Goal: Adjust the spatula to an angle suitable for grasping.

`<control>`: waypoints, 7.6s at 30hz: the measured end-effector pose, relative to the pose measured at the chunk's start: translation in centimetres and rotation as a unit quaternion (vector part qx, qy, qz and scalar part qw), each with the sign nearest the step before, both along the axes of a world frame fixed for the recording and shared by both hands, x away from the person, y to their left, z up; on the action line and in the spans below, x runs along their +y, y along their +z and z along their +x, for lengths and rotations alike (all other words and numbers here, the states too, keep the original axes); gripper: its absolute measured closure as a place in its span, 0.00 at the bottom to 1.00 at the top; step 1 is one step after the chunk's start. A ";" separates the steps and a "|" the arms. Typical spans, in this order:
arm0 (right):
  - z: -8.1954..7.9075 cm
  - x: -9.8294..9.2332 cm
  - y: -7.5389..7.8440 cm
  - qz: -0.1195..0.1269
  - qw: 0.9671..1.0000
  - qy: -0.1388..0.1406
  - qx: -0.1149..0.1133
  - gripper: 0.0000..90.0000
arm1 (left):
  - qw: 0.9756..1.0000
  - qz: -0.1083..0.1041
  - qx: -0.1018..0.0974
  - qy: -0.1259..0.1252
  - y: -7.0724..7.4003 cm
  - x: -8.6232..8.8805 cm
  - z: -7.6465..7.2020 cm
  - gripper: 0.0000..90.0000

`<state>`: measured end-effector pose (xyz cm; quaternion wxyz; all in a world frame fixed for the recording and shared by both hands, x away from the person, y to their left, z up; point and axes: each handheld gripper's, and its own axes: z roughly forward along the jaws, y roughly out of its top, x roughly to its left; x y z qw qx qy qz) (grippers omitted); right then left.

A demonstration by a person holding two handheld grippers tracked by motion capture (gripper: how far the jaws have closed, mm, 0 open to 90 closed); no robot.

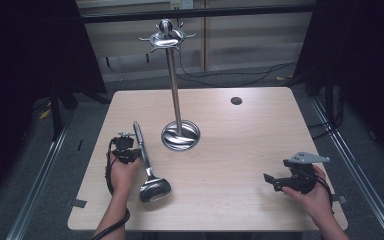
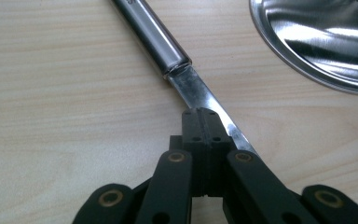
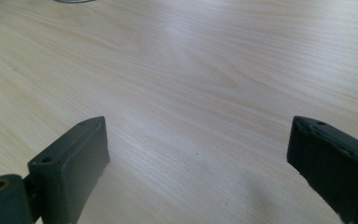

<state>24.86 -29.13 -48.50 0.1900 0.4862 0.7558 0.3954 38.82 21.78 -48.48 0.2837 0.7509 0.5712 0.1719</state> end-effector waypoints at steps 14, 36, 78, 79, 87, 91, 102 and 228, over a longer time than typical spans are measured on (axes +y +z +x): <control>0.0 0.0 0.1 0.001 1.000 0.002 -0.002 0.05 | 1.000 -0.016 0.008 -0.010 -0.1 -1.2 0.5 1.00; 0.0 0.0 0.3 0.002 1.000 0.001 -0.006 0.05 | 0.999 -0.031 0.020 0.035 0.9 -2.2 2.0 0.60; 0.1 -0.1 0.1 0.015 1.000 0.002 -0.004 0.06 | 0.997 -0.044 0.007 0.057 2.1 -2.7 2.1 0.83; 0.1 -0.1 0.1 0.015 1.000 0.002 -0.005 0.06 | 0.997 -0.048 0.002 0.056 2.3 -2.6 2.0 0.83; 0.1 0.0 0.2 0.016 1.000 0.004 -0.006 0.05 | 0.995 -0.084 -0.042 0.027 4.3 -2.0 0.7 0.83; 0.0 0.1 0.2 0.017 1.000 0.004 -0.007 0.05 | 0.992 -0.108 -0.067 0.012 5.2 -1.6 0.0 0.84; 0.0 0.1 0.2 0.015 1.000 0.007 -0.011 0.05 | 0.984 -0.130 -0.122 -0.012 6.6 -1.4 -1.1 0.84; 0.0 0.5 0.3 0.014 1.000 0.019 -0.017 0.05 | 0.915 -0.198 -0.273 -0.223 16.3 -9.1 -3.1 0.99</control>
